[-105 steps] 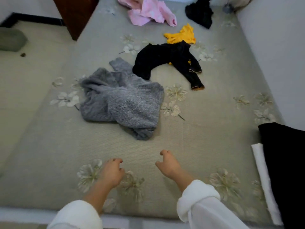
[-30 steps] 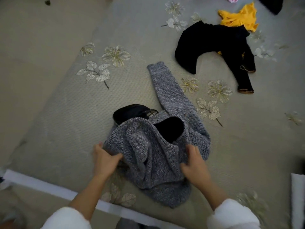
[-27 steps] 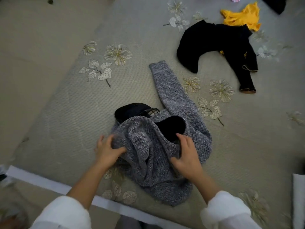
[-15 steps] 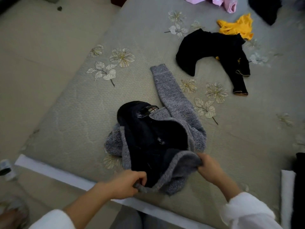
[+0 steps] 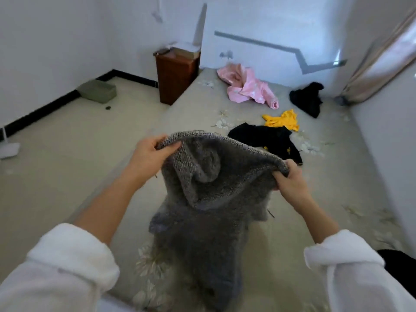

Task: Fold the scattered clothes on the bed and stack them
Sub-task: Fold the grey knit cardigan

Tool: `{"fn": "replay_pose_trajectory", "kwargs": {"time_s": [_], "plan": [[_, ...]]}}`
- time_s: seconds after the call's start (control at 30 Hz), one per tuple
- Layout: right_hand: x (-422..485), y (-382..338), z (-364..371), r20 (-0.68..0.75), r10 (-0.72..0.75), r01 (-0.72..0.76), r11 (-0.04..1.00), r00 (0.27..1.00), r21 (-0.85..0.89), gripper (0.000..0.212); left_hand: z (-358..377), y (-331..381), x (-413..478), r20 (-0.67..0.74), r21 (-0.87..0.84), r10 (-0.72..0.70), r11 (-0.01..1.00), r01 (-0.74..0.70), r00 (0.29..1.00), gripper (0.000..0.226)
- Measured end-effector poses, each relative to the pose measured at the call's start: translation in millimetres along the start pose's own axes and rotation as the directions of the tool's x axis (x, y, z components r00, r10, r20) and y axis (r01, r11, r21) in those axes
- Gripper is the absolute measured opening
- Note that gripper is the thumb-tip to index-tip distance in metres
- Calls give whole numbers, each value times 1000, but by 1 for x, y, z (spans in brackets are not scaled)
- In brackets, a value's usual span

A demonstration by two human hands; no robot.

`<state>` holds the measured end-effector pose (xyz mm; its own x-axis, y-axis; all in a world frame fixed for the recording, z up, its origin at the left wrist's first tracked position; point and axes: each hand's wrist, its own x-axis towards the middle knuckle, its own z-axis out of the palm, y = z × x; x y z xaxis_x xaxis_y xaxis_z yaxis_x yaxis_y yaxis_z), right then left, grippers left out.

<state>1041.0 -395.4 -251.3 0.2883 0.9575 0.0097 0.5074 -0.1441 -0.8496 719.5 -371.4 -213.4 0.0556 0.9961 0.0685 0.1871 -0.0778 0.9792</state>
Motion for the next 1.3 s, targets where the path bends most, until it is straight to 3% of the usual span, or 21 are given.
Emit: {"fn": "replay_pose_trajectory", "kwargs": {"time_s": [0.07, 0.13, 0.2, 0.27, 0.33, 0.37, 0.43, 0.5, 0.57, 0.63, 0.7, 0.8, 0.83, 0.97, 1.07, 1.1, 1.2, 1.3], "plan": [[8, -35, -19, -136, -125, 129, 991, 983, 19, 20, 0, 44, 4, -57, -158, 95, 982, -103, 994, 16], [10, -59, -38, -274, -199, 228, 971, 941, 78, 18, -1, 74, -1, -26, -243, 186, 952, -186, 982, 20], [9, -63, -51, -315, -208, 267, 951, 926, 156, 14, -3, 79, -12, 114, -291, 232, 938, -191, 966, 13], [4, -49, -54, -236, -165, 205, 966, 958, 159, 6, 1, 59, -25, 339, -276, 158, 959, -63, 927, 25], [-5, -21, -49, -96, -50, 64, 988, 994, 139, 17, 14, 19, -42, 559, -127, -14, 987, 103, 829, 39], [-15, -9, -44, -41, 0, 5, 995, 999, 100, 22, 22, 0, -54, 636, -37, -116, 983, 180, 763, 33], [-33, 19, -32, 64, 65, -66, 998, 996, 15, 28, 45, -45, -78, 716, 161, -274, 960, 230, 642, 2], [-51, 44, -20, 166, 159, -154, 987, 973, -46, 27, 64, -94, -99, 758, 347, -417, 909, 232, 501, 23], [-69, 63, -9, 235, 251, -238, 968, 939, -82, 21, 77, -135, -116, 739, 530, -554, 829, 177, 384, 5], [-84, 75, -1, 290, 319, -305, 948, 903, -91, 14, 86, -175, -121, 702, 635, -634, 763, 118, 324, 44], [-94, 83, 5, 335, 342, -323, 940, 878, -113, 13, 91, -201, -117, 600, 663, -678, 719, 211, 425, 46], [-103, 81, 15, 352, 346, -319, 938, 870, -134, 23, 101, -220, -103, 377, 574, -665, 714, 401, 645, 11], [-104, 81, 16, 355, 347, -327, 938, 868, -115, 25, 107, -230, -98, 308, 542, -677, 702, 461, 669, 20], [-110, 73, 20, 422, 371, -433, 899, 827, 57, 16, 138, -256, -84, 147, 352, -736, 663, 660, 661, 17], [-116, 73, 27, 410, 488, -580, 803, 770, 135, 8, 159, -269, -80, 123, 316, -779, 619, 720, 615, 51], [-117, 76, 30, 374, 533, -614, 777, 759, 138, 14, 165, -273, -78, 115, 320, -784, 610, 725, 610, 61], [-117, 86, 39, 268, 631, -666, 744, 728, 53, 39, 176, -273, -74, 98, 315, -800, 590, 744, 593, 69], [-117, 98, 49, 222, 667, -655, 743, 711, -137, 50, 186, -271, -71, 66, 456, -809, 545, 703, 584, 57]]}}
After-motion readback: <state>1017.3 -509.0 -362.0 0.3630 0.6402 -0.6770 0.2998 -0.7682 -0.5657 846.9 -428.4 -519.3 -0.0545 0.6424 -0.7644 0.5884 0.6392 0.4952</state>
